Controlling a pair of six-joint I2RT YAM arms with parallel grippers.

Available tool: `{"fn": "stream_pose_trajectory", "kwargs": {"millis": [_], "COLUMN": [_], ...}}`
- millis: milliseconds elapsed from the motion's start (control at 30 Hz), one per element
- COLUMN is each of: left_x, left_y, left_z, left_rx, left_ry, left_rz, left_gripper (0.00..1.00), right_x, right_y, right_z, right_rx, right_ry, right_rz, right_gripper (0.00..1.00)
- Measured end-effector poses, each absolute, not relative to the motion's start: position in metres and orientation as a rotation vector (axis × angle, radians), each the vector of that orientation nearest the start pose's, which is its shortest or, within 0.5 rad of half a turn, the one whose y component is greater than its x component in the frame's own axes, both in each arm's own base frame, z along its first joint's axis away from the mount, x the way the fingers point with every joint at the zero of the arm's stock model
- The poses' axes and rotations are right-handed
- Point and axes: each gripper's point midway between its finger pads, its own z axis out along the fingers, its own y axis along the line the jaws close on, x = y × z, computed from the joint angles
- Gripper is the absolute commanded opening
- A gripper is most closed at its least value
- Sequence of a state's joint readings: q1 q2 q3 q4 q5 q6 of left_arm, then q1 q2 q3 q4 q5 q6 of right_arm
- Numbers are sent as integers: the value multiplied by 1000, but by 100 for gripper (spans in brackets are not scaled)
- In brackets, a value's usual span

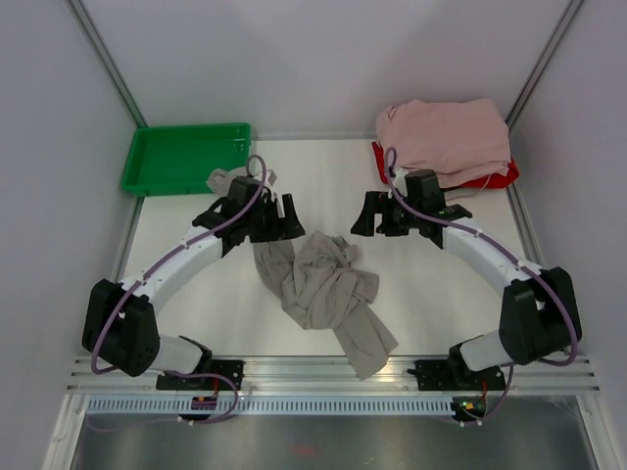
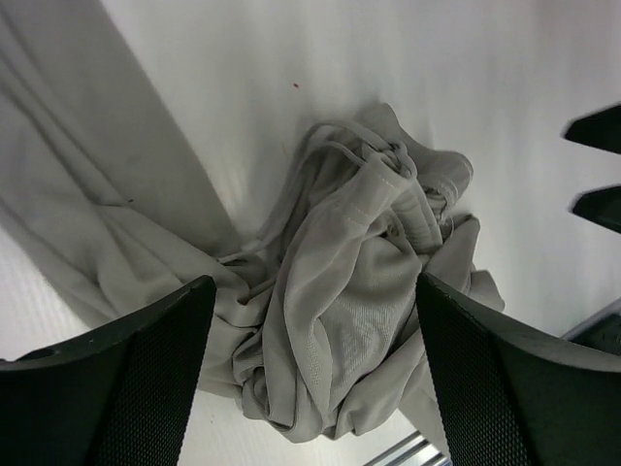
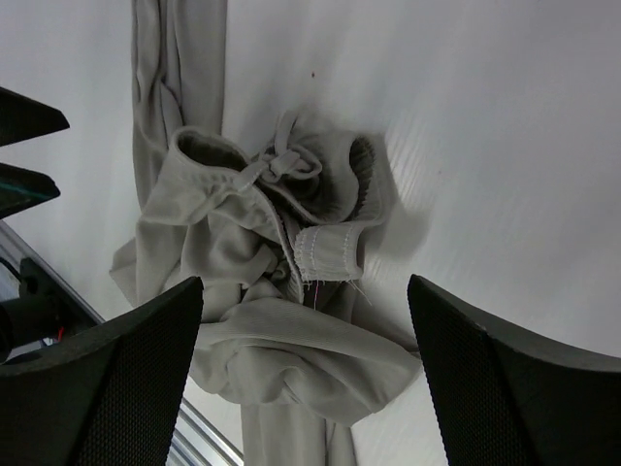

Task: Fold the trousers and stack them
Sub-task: Move the trousers to the center of the board

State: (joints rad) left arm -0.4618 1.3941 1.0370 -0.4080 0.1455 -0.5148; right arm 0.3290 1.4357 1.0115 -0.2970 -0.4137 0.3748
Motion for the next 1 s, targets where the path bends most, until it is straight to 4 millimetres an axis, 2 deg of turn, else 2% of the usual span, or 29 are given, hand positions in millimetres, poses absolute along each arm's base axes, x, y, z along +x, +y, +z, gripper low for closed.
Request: {"fn": "stream_pose_trajectory", "kwargs": {"millis": [67,167,267,300,433,500,633,667,700,733,767,900,1000], "left_x": [309,297,297,298,310,317,332,335,338,340,342,341,342], "left_y": [-217,-233,-255,-260,-266,-265,-267,-268,-270,-272,-275,-284,-291], "left_z": [138,124,110,104,74,67,65,65,65,65,65,67,74], "left_rx": [107,287,463,497,562,568,581,587,591,594,600,626,638], "left_ry": [2410,2393,2358,2355,2364,2356,2306,2291,2284,2276,2268,2238,2200], "left_rz": [-701,-758,-777,-777,-743,-715,-674,-673,-675,-678,-688,-749,-792], "left_gripper": [88,88,88,87,87,87,87,83,79,74,61,42,27], "right_x": [323,321,323,325,328,330,332,332,331,330,328,327,321], "right_y": [213,217,215,215,215,216,222,223,224,224,225,225,226], "right_z": [126,105,91,89,85,86,81,78,74,68,62,41,36], "right_rx": [-227,-266,-274,-271,-261,-263,-279,-282,-284,-292,-300,-327,-350], "right_ry": [2419,2469,2504,2509,2514,2505,2497,2504,2514,2529,2548,2619,2644], "right_rz": [843,831,809,804,795,800,836,845,851,854,855,845,866], "right_gripper": [91,88,79,75,74,73,69,66,57,53,51,51,49]}}
